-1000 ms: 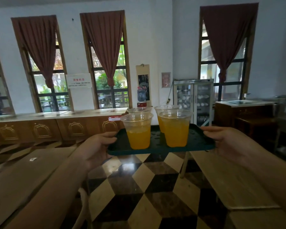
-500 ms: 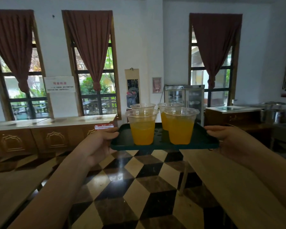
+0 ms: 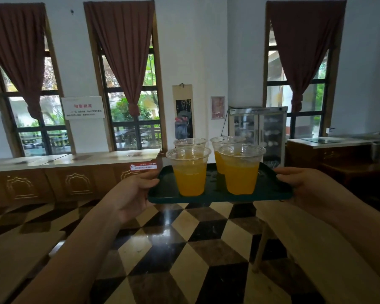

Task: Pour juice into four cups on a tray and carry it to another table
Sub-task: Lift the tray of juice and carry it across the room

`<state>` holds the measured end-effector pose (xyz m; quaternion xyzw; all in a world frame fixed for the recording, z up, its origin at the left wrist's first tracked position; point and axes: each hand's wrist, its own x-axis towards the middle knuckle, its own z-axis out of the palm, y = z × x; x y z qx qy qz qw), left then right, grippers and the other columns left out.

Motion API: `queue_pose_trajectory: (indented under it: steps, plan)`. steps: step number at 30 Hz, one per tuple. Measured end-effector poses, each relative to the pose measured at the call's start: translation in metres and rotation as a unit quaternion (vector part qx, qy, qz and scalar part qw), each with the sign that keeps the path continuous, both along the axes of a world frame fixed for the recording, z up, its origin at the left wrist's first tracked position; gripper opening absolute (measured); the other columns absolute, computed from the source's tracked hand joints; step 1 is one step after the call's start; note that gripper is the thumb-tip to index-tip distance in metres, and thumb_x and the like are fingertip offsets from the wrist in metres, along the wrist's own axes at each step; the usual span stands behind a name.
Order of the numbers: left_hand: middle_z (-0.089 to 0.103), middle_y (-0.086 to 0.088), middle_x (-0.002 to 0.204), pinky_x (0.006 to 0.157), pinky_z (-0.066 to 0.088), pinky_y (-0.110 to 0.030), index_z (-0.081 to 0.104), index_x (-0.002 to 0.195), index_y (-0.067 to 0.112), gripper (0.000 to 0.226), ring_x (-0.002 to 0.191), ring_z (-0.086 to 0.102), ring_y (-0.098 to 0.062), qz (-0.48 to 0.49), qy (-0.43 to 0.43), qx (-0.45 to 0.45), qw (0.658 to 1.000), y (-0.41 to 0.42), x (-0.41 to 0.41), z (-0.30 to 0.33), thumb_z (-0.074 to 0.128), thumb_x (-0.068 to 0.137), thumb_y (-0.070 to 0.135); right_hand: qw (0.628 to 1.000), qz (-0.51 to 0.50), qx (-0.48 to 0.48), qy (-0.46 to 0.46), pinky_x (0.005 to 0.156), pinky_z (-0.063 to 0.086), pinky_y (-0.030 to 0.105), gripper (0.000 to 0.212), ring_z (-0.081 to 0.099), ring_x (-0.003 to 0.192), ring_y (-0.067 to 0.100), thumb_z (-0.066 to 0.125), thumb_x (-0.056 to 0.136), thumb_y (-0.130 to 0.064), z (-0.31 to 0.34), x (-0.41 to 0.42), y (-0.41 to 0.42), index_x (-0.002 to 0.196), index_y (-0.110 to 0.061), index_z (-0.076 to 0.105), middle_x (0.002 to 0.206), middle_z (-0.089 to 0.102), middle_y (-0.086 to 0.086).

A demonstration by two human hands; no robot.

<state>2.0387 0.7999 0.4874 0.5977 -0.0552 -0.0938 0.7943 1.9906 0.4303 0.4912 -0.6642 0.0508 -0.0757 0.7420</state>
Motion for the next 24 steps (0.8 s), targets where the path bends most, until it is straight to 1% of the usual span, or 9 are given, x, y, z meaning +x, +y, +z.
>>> queue_pose_trajectory:
  steps: [3, 6, 9, 11, 14, 17, 20, 22, 24]
  plan:
    - [0.074, -0.015, 0.121, 0.084, 0.059, -0.039, 0.069, 0.125, 0.009, 0.034, 0.112, 0.070, -0.033, 0.012, -0.002, 0.017, 1.000, -0.014, 0.043, -0.002, 0.051, 0.097, 0.002, 1.000, 0.006, 0.005, -0.001, 0.066, 0.051, 0.031, 0.033, 0.065, 0.101, 0.029, 0.048, 0.097, 0.000, -0.006, 0.049, -0.011, 0.128, -0.001, 0.060, 0.120, 0.065, 0.017]
    - [0.076, -0.016, 0.111, 0.085, 0.058, -0.040, 0.071, 0.116, 0.009, 0.031, 0.104, 0.071, -0.032, 0.034, -0.009, 0.031, 0.999, -0.033, 0.087, -0.001, 0.055, 0.092, 0.001, 1.000, 0.011, 0.008, -0.002, 0.067, 0.052, 0.032, 0.033, 0.065, 0.100, 0.028, 0.048, 0.097, 0.000, -0.007, 0.096, -0.025, 0.129, 0.000, 0.057, 0.117, 0.064, 0.016]
    - [0.074, -0.018, 0.116, 0.087, 0.054, -0.041, 0.070, 0.118, 0.007, 0.033, 0.113, 0.066, -0.035, 0.037, -0.006, 0.021, 0.999, -0.054, 0.134, 0.000, 0.054, 0.090, 0.001, 1.000, 0.016, 0.011, -0.008, 0.070, 0.054, 0.032, 0.033, 0.065, 0.103, 0.028, 0.049, 0.098, -0.002, -0.003, 0.145, -0.046, 0.130, -0.001, 0.058, 0.118, 0.064, 0.016]
    - [0.075, -0.018, 0.114, 0.085, 0.054, -0.041, 0.068, 0.120, 0.006, 0.032, 0.113, 0.066, -0.035, 0.035, -0.007, 0.016, 0.999, -0.069, 0.164, 0.002, 0.052, 0.093, -0.001, 1.000, 0.013, 0.009, -0.009, 0.069, 0.054, 0.030, 0.034, 0.064, 0.104, 0.028, 0.050, 0.098, -0.003, 0.000, 0.176, -0.061, 0.130, -0.001, 0.058, 0.120, 0.063, 0.016]
    - [0.078, -0.014, 0.104, 0.079, 0.055, -0.039, 0.067, 0.118, 0.005, 0.029, 0.107, 0.068, -0.033, 0.034, -0.008, 0.004, 0.999, -0.089, 0.208, 0.004, 0.048, 0.096, -0.002, 1.000, 0.010, 0.007, -0.011, 0.069, 0.053, 0.030, 0.034, 0.062, 0.107, 0.030, 0.050, 0.097, -0.003, 0.003, 0.218, -0.079, 0.130, -0.002, 0.058, 0.124, 0.061, 0.018]
    - [0.078, -0.015, 0.108, 0.076, 0.063, -0.040, 0.068, 0.119, 0.006, 0.030, 0.106, 0.070, -0.033, 0.030, -0.005, 0.009, 0.999, -0.105, 0.253, 0.004, 0.049, 0.096, -0.002, 1.000, -0.004, 0.003, -0.004, 0.072, 0.052, 0.032, 0.035, 0.061, 0.109, 0.031, 0.050, 0.096, -0.002, 0.002, 0.255, -0.096, 0.129, -0.003, 0.059, 0.125, 0.061, 0.017]
    - [0.080, -0.013, 0.096, 0.083, 0.060, -0.042, 0.069, 0.112, 0.006, 0.028, 0.100, 0.070, -0.033, 0.019, 0.000, 0.007, 1.000, -0.123, 0.296, 0.000, 0.047, 0.098, -0.003, 1.000, -0.021, -0.001, 0.002, 0.073, 0.051, 0.033, 0.033, 0.061, 0.108, 0.030, 0.049, 0.097, -0.002, -0.001, 0.284, -0.109, 0.129, -0.004, 0.060, 0.123, 0.061, 0.017]
    - [0.079, -0.014, 0.099, 0.086, 0.059, -0.043, 0.069, 0.111, 0.007, 0.028, 0.099, 0.071, -0.032, 0.012, 0.004, 0.000, 1.000, -0.136, 0.326, -0.003, 0.047, 0.098, -0.003, 0.999, -0.033, -0.009, 0.002, 0.071, 0.051, 0.032, 0.029, 0.061, 0.105, 0.028, 0.047, 0.098, -0.002, -0.002, 0.302, -0.118, 0.124, -0.006, 0.061, 0.119, 0.062, 0.015]
    - [0.079, -0.014, 0.101, 0.076, 0.064, -0.038, 0.070, 0.111, 0.007, 0.029, 0.091, 0.076, -0.028, -0.007, 0.004, 0.002, 1.000, -0.148, 0.357, -0.007, 0.046, 0.097, -0.004, 0.999, -0.043, -0.010, 0.001, 0.071, 0.050, 0.031, 0.024, 0.061, 0.102, 0.027, 0.046, 0.099, -0.001, -0.004, 0.319, -0.125, 0.115, -0.009, 0.063, 0.114, 0.062, 0.013]
